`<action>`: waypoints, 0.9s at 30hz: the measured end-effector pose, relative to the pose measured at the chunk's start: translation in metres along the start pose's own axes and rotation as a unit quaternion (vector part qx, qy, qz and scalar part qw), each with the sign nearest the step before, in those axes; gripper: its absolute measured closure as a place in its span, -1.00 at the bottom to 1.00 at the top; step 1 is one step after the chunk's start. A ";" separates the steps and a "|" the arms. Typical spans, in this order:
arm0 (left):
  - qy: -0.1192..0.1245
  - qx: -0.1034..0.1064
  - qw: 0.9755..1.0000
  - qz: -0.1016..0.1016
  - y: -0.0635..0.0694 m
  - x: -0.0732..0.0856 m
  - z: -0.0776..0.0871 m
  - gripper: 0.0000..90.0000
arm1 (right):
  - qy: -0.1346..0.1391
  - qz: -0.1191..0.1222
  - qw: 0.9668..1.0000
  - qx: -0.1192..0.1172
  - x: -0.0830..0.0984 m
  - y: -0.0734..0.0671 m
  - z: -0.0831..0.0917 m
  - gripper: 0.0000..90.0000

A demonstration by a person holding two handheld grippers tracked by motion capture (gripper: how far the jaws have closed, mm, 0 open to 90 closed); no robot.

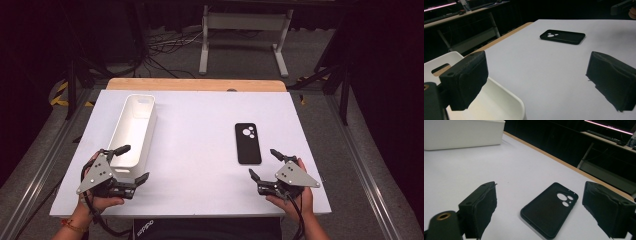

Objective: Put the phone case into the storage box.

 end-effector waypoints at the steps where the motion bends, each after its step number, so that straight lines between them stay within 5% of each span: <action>1: -0.002 -0.003 1.000 0.003 0.001 0.000 -0.001 -0.90 | 0.000 -0.001 1.000 -0.001 0.000 0.001 0.000 -0.70; 19: -0.011 -0.019 1.000 0.000 0.003 0.007 0.010 -0.94 | -0.027 -0.025 0.999 -0.014 -0.007 0.024 -0.025 -0.72; 27: -0.014 -0.018 1.000 0.002 -0.001 0.009 0.011 -0.95 | -0.087 -0.049 0.995 -0.027 -0.013 0.044 -0.047 -0.80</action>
Point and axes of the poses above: each handheld gripper's, and its own axes: z roughly backward along the jaws, x roughly out of its underside, y roughly to its right, the point moved 4 cm from there along -z, roughly forward along the jaws, and after that the axes turned 5 degrees about y, right-handed, at the moved point
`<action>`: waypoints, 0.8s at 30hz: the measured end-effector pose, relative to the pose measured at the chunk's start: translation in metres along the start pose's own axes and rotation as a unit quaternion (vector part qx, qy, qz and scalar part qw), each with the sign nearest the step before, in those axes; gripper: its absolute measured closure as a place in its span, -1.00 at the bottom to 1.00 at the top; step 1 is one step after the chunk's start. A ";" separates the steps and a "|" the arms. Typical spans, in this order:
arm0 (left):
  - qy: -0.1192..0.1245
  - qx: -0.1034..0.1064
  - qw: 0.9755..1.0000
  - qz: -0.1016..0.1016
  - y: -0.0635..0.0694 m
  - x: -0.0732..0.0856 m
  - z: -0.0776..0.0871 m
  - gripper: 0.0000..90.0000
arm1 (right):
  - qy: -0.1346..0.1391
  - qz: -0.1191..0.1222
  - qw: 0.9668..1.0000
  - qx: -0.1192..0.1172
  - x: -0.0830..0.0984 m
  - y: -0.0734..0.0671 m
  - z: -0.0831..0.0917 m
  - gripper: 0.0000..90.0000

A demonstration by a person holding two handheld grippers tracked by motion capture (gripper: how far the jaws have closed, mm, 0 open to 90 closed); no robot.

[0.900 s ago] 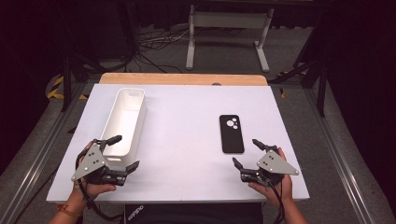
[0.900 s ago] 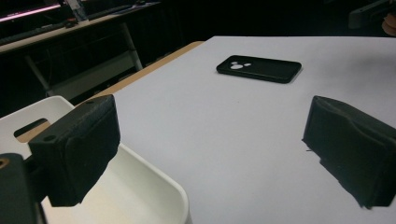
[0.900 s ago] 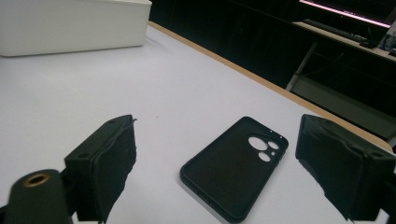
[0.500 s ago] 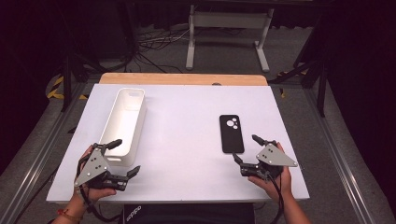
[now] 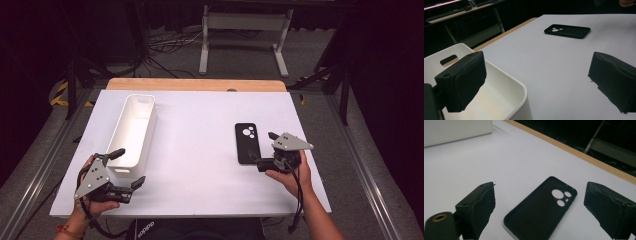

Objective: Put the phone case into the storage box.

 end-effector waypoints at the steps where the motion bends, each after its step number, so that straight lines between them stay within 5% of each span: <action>1: 0.000 0.000 1.000 0.000 0.000 0.000 0.000 -0.95 | 0.000 0.000 1.000 0.000 0.000 0.000 0.000 -0.80; 11: -0.008 0.004 1.000 0.001 0.000 0.001 -0.001 -0.94 | -0.054 -0.027 0.998 -0.009 -0.015 0.026 -0.030 -0.81; 13: -0.007 0.004 1.000 -0.002 0.001 0.001 0.000 -0.95 | -0.068 -0.029 0.997 -0.004 -0.018 0.033 -0.039 -0.69; 24: -0.014 0.004 1.000 -0.008 -0.001 0.004 -0.002 -0.95 | -0.098 -0.048 0.994 0.011 -0.017 0.062 -0.071 -0.60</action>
Point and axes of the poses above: each handheld gripper's, and its own axes: z roughly backward along the jaws, x roughly out of its underside, y roughly to its right, the point moved 4 cm from there along -z, roughly forward along the jaws, and after that the axes turned 5 degrees about y, right-handed, at the moved point
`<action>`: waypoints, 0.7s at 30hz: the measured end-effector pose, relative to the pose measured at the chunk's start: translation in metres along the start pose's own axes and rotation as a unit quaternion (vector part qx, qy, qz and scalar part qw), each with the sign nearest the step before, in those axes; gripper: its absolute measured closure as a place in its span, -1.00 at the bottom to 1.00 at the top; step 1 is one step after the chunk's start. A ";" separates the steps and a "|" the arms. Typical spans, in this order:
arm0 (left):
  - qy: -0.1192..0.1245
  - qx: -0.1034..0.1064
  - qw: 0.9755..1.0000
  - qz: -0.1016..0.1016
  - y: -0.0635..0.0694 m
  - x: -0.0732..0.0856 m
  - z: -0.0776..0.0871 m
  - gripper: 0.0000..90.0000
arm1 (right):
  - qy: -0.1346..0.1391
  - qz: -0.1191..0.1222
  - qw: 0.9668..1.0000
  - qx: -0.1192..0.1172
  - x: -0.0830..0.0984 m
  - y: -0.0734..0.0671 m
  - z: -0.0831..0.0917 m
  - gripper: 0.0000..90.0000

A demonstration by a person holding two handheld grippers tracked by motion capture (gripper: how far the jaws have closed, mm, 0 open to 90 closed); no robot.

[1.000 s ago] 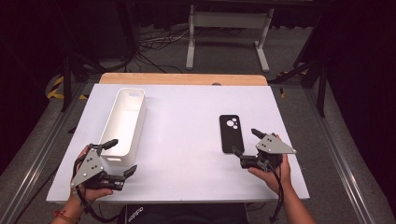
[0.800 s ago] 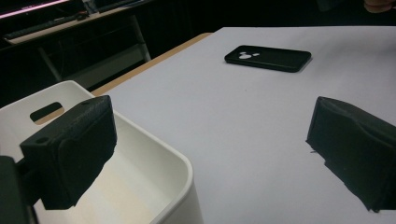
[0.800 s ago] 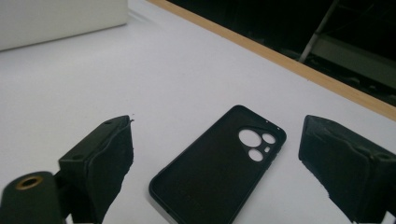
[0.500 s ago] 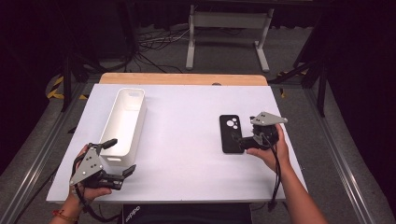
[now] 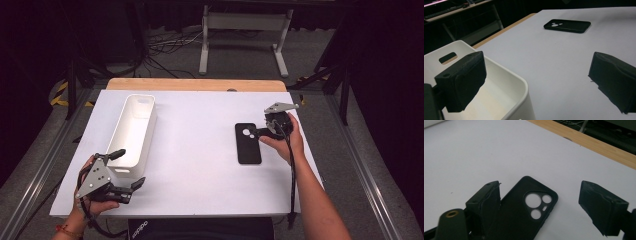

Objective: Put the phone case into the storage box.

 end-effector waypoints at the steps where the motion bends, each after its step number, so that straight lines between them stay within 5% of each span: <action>1: -0.002 -0.001 1.000 -0.003 0.000 0.000 0.000 -0.95 | 0.000 0.000 1.000 0.000 0.000 0.000 0.000 -0.60; 21: -0.009 0.009 1.000 0.004 0.003 0.002 -0.004 -0.95 | -0.056 -0.024 0.998 0.024 0.017 0.021 -0.051 -0.48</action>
Point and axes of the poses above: each handheld gripper's, and its own axes: z roughly backward along the jaws, x roughly out of its underside, y roughly to its right, the point moved 4 cm from there along -z, roughly forward along the jaws, and after that the axes turned 5 degrees about y, right-handed, at the moved point
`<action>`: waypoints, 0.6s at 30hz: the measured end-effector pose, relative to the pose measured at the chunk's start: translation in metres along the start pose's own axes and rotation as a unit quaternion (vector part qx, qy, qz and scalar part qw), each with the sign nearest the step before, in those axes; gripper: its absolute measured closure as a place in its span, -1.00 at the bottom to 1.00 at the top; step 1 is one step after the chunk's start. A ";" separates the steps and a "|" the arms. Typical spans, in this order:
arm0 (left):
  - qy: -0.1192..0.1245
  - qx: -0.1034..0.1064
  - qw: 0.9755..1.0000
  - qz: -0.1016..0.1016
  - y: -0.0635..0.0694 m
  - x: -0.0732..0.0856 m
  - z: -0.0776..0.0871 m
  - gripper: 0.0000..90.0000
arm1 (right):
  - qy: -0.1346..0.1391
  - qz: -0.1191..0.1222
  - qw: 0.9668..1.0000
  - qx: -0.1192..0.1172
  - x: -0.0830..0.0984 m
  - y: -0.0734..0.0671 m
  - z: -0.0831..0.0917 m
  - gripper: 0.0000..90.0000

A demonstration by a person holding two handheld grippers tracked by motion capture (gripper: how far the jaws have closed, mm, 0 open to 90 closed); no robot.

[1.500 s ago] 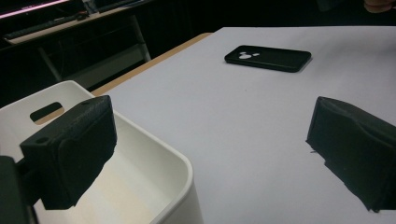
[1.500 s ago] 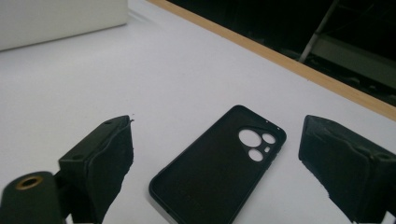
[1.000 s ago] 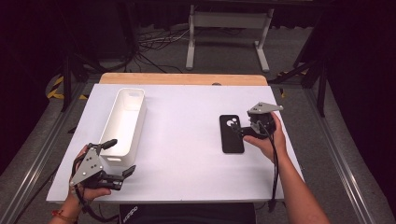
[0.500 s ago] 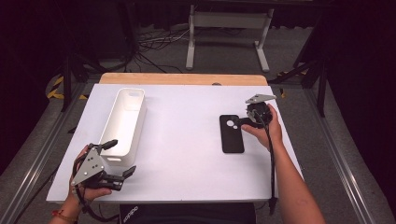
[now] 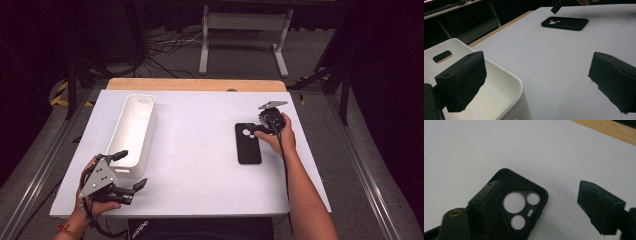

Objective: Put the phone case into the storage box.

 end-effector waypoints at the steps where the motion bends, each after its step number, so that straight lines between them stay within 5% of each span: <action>1: 0.000 0.002 1.000 0.001 0.000 0.000 0.000 -0.95 | -0.003 0.000 1.000 0.006 0.001 0.001 -0.003 -0.48; 18: -0.002 0.006 1.000 0.001 0.001 0.000 -0.002 -0.94 | -0.025 -0.053 0.998 0.023 0.016 0.018 -0.021 -0.12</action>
Point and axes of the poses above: each handheld gripper's, and its own axes: z roughly backward along the jaws, x roughly out of its underside, y roughly to its right, the point moved 4 cm from there along -z, roughly forward along the jaws, and after that the axes turned 5 degrees about y, right-handed, at the moved point
